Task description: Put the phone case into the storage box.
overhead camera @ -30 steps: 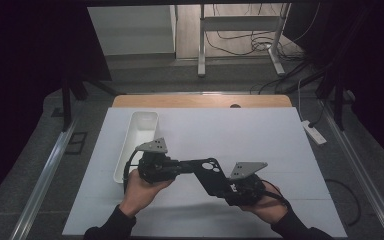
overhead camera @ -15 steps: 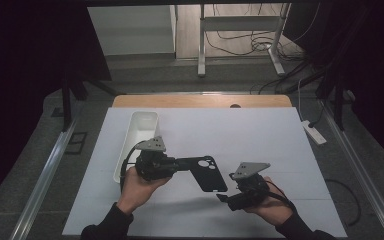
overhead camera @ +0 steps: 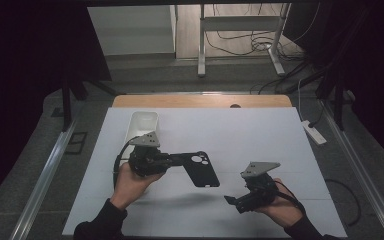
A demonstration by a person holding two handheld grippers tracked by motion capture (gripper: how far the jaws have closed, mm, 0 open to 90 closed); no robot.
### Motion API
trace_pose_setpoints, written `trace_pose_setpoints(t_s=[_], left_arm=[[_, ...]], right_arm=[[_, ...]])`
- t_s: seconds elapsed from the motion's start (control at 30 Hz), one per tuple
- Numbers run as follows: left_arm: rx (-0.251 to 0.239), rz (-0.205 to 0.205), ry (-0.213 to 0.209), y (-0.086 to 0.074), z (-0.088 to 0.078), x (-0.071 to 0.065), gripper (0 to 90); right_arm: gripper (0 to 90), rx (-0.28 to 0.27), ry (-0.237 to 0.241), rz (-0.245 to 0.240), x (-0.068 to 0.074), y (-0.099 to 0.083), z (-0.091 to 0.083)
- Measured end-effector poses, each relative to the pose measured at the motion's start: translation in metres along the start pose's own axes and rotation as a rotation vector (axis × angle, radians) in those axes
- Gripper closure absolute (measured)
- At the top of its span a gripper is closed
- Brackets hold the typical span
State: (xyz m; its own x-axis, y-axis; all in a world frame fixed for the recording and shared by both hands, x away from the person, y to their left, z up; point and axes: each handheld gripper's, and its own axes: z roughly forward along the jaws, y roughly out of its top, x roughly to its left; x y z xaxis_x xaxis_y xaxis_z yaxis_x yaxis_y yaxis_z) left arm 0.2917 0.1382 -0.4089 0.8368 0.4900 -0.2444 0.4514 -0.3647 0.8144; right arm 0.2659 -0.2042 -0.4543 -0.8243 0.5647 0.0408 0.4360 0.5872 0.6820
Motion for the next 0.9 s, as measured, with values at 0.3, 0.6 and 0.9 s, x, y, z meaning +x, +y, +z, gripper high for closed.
trace_pose_setpoints(t_s=[0.3,0.6,0.9], left_arm=[[0.004,-0.003,0.025,0.001,-0.011,0.009,83.4],[0.011,-0.012,0.045,0.001,-0.02,0.017,83.4],[0.016,-0.015,0.065,0.005,-0.03,0.024,83.3]], right_arm=[[0.5,0.01,-0.039,0.004,-0.003,-0.009,-0.009],[0.0,0.0,-0.057,0.058,-0.011,-0.02,-0.021],[0.0,-0.018,-0.084,0.121,-0.018,-0.034,-0.034]])
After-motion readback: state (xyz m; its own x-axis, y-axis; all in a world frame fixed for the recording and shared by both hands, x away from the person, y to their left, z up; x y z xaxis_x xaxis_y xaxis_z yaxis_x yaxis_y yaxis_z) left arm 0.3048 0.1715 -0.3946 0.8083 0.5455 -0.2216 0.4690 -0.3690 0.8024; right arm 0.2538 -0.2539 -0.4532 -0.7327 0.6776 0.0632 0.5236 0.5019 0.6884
